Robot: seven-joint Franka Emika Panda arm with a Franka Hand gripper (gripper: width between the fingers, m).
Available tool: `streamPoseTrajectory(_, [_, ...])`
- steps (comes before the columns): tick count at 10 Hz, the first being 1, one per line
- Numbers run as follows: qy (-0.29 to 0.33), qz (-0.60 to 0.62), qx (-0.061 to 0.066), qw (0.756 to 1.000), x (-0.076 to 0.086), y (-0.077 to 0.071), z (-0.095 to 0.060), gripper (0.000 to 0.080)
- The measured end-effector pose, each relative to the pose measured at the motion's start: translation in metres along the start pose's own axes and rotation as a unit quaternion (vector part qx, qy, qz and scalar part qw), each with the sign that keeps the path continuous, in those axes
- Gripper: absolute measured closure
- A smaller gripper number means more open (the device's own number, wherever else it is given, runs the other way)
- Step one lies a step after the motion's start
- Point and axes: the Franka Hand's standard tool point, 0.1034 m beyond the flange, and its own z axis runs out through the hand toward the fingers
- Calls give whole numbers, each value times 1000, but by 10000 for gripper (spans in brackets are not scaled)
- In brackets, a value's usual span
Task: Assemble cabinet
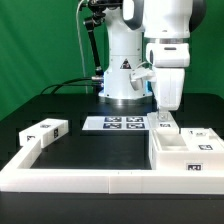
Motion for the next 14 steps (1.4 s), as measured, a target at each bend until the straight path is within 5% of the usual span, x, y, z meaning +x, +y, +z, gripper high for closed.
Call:
streamPoseTrajectory(5, [0, -3, 1, 1000, 1, 1, 1, 729])
streamPoseTrajectory(14, [11, 4, -20, 1000, 8, 57, -1, 729])
